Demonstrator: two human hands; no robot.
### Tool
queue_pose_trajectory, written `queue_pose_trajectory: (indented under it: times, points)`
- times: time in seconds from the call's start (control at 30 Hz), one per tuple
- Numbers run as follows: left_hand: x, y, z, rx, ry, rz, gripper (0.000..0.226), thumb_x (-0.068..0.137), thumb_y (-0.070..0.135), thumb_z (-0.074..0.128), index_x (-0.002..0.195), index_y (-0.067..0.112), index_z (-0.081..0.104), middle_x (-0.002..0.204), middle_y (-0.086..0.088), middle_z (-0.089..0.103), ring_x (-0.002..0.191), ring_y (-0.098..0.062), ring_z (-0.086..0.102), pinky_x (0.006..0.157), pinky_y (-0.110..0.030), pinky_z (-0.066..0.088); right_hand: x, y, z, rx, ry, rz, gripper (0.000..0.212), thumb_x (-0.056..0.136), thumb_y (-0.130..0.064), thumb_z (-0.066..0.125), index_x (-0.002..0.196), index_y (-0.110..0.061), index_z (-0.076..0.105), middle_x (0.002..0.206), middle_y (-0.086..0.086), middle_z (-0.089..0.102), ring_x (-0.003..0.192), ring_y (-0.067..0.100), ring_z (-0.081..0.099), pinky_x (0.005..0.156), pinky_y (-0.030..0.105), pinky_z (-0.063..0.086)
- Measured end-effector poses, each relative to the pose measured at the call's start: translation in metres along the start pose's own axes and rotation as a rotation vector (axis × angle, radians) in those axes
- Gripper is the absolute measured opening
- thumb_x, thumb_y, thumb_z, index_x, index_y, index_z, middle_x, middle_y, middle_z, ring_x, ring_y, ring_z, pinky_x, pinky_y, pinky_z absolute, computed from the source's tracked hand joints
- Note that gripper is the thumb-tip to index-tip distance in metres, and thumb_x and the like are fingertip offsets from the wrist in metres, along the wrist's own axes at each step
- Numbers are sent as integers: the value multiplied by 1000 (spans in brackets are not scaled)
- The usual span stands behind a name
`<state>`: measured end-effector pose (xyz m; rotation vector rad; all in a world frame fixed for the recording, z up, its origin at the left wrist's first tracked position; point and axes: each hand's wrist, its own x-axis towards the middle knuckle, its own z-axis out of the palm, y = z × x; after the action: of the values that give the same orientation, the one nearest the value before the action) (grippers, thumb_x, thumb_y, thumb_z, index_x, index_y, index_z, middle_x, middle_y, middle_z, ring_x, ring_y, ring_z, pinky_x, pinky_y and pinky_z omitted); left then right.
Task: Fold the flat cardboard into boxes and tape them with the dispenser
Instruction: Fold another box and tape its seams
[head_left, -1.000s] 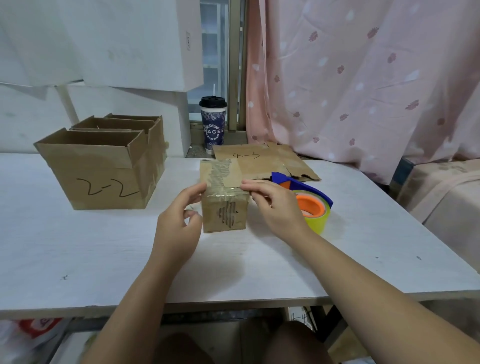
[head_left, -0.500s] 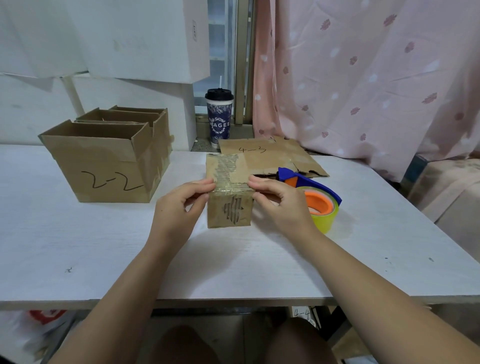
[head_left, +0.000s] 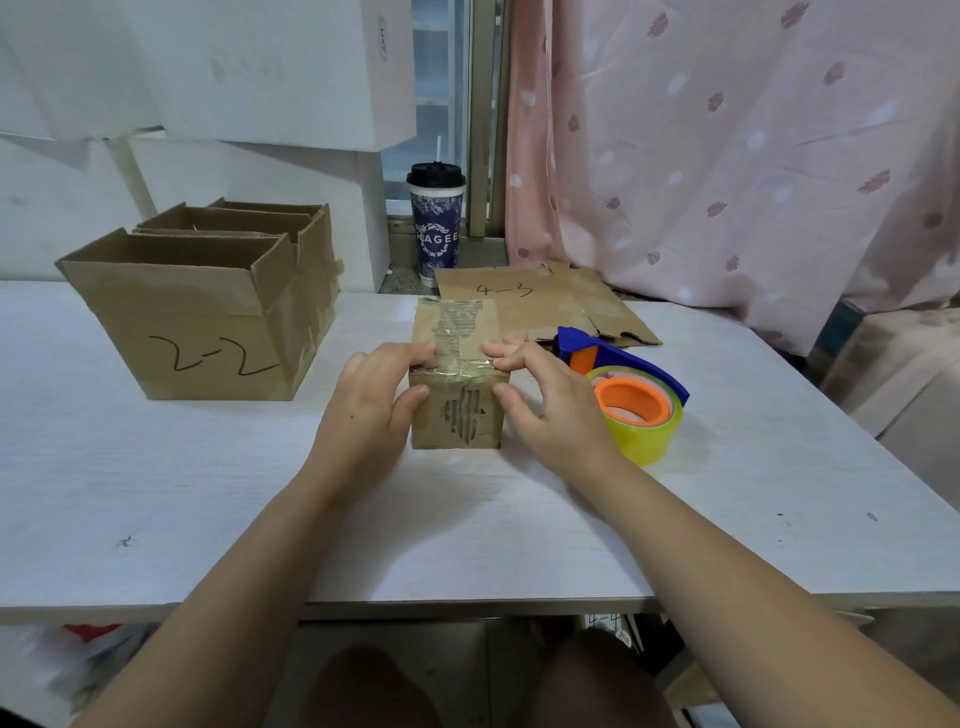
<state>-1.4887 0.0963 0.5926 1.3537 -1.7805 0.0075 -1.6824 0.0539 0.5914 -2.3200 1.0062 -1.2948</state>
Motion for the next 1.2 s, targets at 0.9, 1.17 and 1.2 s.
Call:
queue_pose_trajectory:
  times: [0.9,1.17,1.2]
  points:
    - [19,-5,-10,-311,-263,-32,29,96,8,48,108,32,58,124,28,51,128,16,31,102,-3,22,17,0,-11,24,-100,6,31,84,-15,71,115,-11,69,115,-9,60,121,4,47,102,7,30]
    - [22,-5,-17,-109,-286,67,30,95,11,51,123,17,60,125,25,47,124,10,33,97,3,18,13,-6,-13,-117,-98,-63,30,87,-8,67,117,-6,68,124,8,64,126,21,52,107,22,34]
    - [22,-4,-17,-91,-284,74,30,94,12,53,123,17,60,126,23,47,123,10,34,96,3,19,11,-7,-13,-115,-99,-56,30,87,-9,67,118,-7,67,125,8,64,126,21,52,107,23,34]
